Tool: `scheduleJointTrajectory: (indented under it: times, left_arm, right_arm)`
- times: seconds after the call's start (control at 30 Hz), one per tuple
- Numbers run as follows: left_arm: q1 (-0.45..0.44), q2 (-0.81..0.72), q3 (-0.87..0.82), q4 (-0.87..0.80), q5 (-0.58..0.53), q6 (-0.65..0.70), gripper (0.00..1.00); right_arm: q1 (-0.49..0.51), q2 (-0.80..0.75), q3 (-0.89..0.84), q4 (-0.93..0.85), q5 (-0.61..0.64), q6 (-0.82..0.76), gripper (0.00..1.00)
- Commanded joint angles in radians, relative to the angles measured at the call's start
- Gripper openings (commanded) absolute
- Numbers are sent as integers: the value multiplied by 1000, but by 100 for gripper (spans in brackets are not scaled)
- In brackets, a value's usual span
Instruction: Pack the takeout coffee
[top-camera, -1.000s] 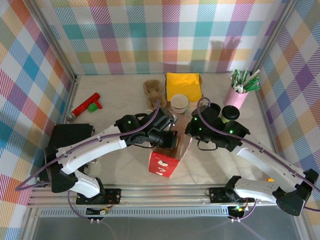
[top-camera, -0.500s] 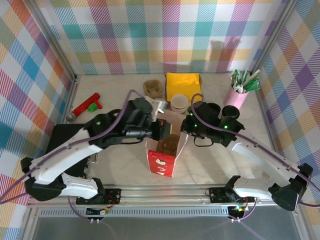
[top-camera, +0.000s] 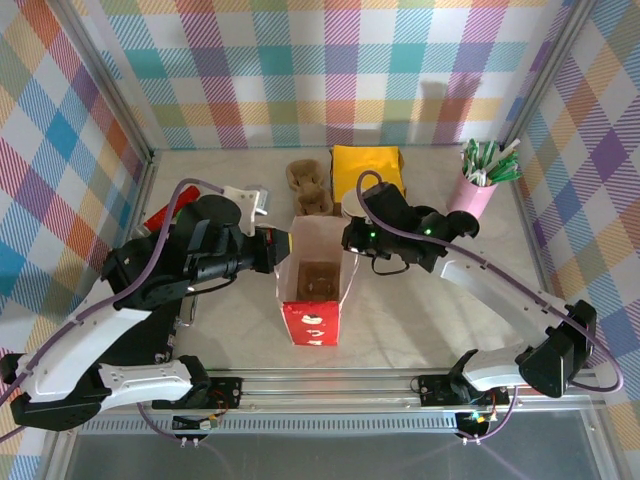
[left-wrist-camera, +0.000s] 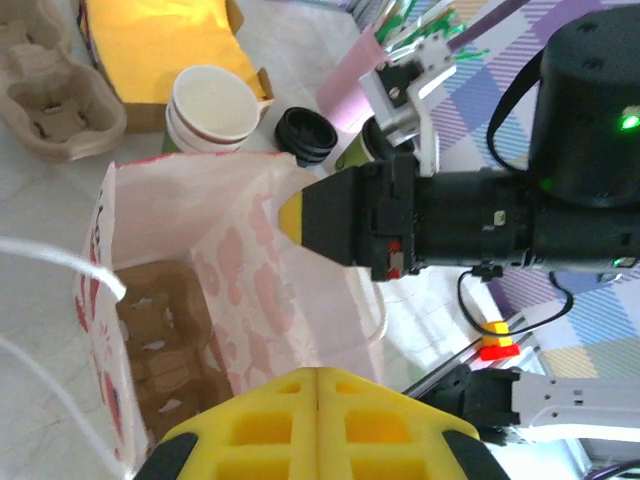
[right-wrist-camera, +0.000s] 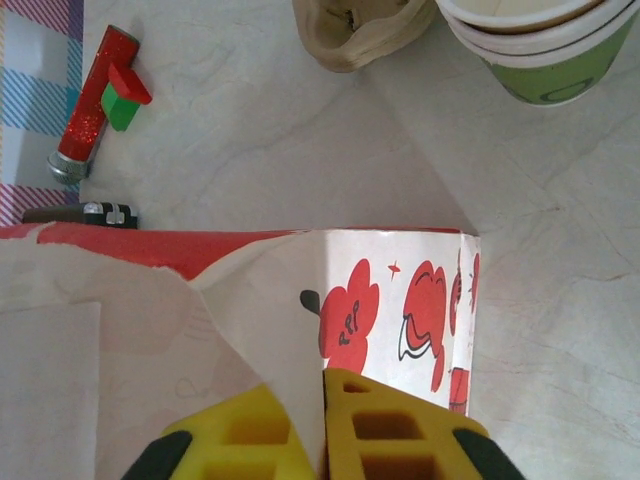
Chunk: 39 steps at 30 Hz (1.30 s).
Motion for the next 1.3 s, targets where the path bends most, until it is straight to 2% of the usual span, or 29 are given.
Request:
scheduleJointTrajectory:
  times: [0.0, 0.17, 0.23, 0.5, 0.6, 0.77, 0.87, 1.0, 1.13, 1.27]
  left_arm:
    - [14, -8, -13, -31, -19, 11, 0]
    - [15, -15, -14, -39, -43, 21, 0]
    - [17, -15, -8, -50, -63, 24, 0]
    - [17, -13, -8, -85, -147, 37, 2]
    - [18, -14, -23, -87, -177, 34, 12]
    - [18, -34, -47, -104, -292, 21, 30]
    - [18, -52, -63, -117, -364, 12, 37]
    - [18, -76, -93, -115, -408, 7, 43]
    - [18, -84, -109, -116, -415, 5, 47]
    - [18, -90, -123, -114, -413, 5, 50]
  right_arm:
    - [-14, -1, 48, 1, -20, -50, 21]
    - [-34, -23, 95, -48, -16, -95, 42]
    - [-44, -40, 114, -68, -13, -116, 47]
    - [-119, -134, 199, -176, 47, -217, 57]
    - [-173, -177, 203, -214, 84, -264, 60]
    - [-310, -239, 174, -260, 156, -341, 68]
    - [-411, -245, 153, -290, 171, -383, 72]
    - [-553, -239, 97, -292, 163, -433, 79]
    - [-699, -193, 36, -276, 95, -455, 84]
    - [-773, -128, -12, -240, 44, -463, 90]
